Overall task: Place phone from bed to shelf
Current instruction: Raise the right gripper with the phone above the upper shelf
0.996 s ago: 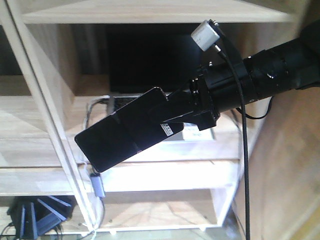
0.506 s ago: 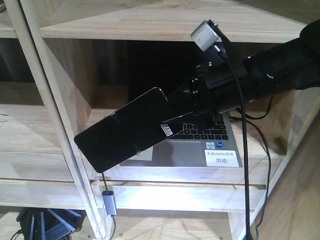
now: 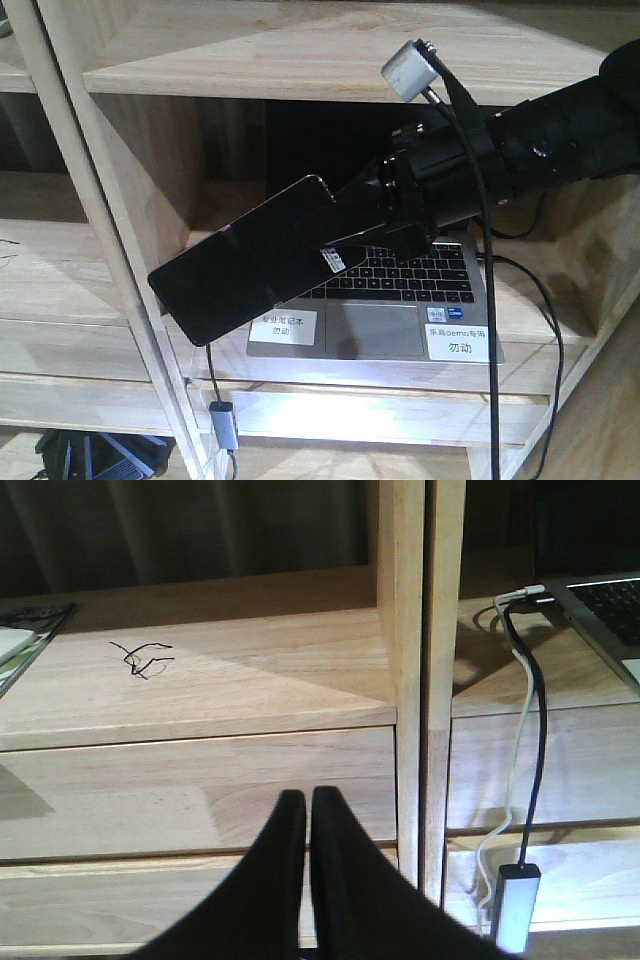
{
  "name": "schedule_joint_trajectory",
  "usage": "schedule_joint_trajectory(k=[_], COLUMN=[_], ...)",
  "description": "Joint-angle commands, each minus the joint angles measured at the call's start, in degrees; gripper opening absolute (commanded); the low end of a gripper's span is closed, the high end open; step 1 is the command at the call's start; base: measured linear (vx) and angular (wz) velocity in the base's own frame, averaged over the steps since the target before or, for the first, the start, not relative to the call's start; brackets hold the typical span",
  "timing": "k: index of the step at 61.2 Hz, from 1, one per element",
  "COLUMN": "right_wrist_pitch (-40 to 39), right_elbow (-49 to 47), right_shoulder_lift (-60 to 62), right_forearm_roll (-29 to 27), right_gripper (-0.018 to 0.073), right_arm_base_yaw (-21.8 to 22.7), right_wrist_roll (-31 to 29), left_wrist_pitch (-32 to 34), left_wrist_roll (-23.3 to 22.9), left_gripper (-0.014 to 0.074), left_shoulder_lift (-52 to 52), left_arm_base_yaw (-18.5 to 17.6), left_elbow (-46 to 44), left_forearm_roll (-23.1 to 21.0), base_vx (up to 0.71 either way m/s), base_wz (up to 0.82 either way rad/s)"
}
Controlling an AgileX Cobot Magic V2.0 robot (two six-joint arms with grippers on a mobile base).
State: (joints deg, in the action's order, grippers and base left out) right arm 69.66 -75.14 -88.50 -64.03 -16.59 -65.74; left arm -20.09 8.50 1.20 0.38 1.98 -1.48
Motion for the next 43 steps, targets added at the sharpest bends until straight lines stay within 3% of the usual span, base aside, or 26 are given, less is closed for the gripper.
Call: schedule_joint_trajectory(k=[1, 43], right_wrist_pitch=[3.91, 3.64], right_elbow=[-1.63, -1.63], right_shoulder_lift=[2.52, 2.52], right_forearm_roll=[-4.9, -4.96], right_gripper=[-0.0002, -0.0002], right_arm_base_yaw=[0.1, 0.1], right_wrist_roll=[-0.53, -0.83], left_wrist_pitch=[4.21, 4.21], left_wrist_roll=[-0.33, -0.33], left_gripper=[0.0001, 0.0001], left_shoulder_lift=[0.23, 0.23], left_arm_base_yaw=[-0.36, -0.36], left_elbow=[-1.32, -1.32], left_forearm_roll=[-0.52, -0.52], base_vx=[0.04, 0.01], base_wz=[0.0, 0.0])
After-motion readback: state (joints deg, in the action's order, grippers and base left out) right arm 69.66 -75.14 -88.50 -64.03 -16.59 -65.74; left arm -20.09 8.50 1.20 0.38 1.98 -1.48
